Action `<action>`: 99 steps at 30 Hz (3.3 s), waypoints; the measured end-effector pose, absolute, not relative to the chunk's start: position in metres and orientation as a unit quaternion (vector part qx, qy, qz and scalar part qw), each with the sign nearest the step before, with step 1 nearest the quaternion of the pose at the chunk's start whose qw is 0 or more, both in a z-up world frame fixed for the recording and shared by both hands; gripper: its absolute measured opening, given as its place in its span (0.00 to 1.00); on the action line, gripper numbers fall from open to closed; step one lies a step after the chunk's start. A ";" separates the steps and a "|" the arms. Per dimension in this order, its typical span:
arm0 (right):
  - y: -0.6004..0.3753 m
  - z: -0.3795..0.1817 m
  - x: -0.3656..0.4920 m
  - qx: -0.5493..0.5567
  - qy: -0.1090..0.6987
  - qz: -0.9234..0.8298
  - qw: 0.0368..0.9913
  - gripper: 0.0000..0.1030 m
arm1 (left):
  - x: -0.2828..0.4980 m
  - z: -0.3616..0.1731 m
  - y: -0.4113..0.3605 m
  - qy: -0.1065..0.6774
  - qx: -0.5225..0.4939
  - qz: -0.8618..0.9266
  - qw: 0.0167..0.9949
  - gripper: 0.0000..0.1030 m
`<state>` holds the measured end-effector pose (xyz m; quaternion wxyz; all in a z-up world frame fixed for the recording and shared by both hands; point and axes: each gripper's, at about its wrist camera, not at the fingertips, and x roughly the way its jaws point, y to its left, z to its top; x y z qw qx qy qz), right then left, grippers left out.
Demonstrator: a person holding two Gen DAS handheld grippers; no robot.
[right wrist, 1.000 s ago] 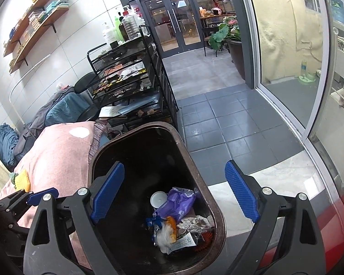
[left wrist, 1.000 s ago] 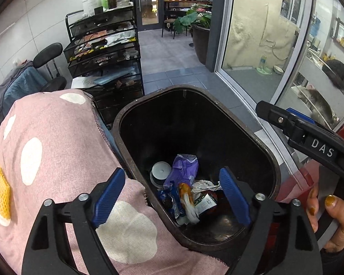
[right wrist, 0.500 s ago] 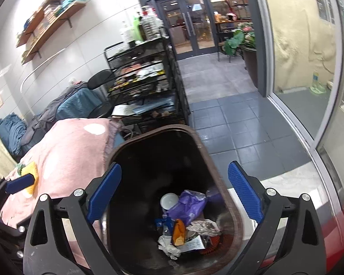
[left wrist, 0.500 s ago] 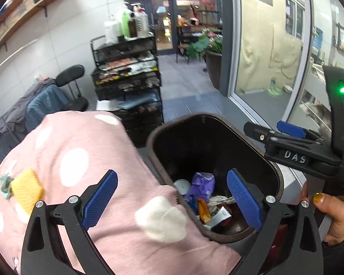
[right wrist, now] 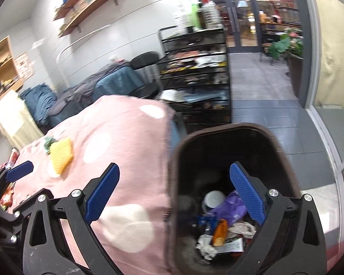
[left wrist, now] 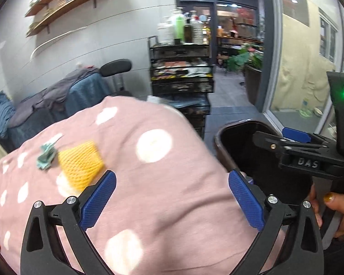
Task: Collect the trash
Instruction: 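Move both grippers back over the table toward the teal cloth and yellow net, then grasp the teal cloth with the left gripper while the right grasps the yellow foam net, then carry the yellow net over the bin and release it with the right gripper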
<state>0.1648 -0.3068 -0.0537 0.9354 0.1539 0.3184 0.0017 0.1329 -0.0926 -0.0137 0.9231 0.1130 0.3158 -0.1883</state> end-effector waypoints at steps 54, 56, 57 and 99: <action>-0.071 -0.052 0.313 0.079 0.389 0.237 0.887 0.26 | 0.237 -0.024 0.121 0.349 -0.007 -0.020 0.937 0.24; -0.077 -0.046 0.307 0.085 0.383 0.239 0.888 0.26 | 0.224 -0.020 0.118 0.342 -0.009 -0.018 0.939 0.24; -0.082 -0.044 0.302 0.087 0.381 0.239 0.889 0.26 | 0.217 -0.019 0.116 0.339 -0.009 -0.016 0.941 0.24; -0.340 -0.070 0.154 0.203 0.353 -0.012 0.913 0.26 | 0.119 -0.027 -0.053 0.356 0.000 -0.210 0.911 0.25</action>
